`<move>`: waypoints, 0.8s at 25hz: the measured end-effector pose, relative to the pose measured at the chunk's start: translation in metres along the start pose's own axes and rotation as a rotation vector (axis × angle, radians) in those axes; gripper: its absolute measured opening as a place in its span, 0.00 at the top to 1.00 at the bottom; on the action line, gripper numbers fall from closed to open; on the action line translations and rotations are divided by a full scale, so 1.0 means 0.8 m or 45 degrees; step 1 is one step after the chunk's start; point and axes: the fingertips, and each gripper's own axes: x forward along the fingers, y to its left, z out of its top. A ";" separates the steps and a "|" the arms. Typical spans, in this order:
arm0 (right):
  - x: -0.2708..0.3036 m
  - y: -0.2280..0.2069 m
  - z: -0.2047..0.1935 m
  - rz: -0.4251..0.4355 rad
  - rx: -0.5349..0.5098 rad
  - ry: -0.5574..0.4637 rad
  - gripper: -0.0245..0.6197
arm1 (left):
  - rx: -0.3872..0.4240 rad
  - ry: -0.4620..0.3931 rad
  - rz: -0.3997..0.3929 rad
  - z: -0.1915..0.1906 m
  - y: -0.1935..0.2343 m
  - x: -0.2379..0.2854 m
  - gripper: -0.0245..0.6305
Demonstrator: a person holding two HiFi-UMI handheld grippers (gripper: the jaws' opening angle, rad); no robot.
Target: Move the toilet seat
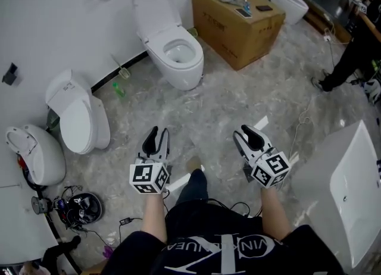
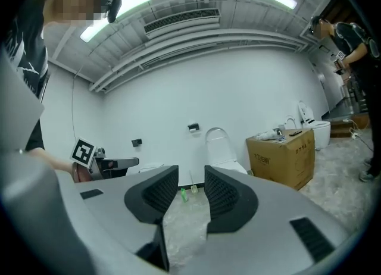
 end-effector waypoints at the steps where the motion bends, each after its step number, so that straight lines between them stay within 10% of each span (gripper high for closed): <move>1: 0.014 -0.006 0.001 0.000 -0.002 0.011 0.73 | 0.000 0.014 -0.008 -0.001 0.007 0.013 0.77; 20: 0.241 -0.125 0.048 -0.081 0.071 0.031 0.73 | -0.040 0.063 -0.038 0.042 0.159 0.232 0.70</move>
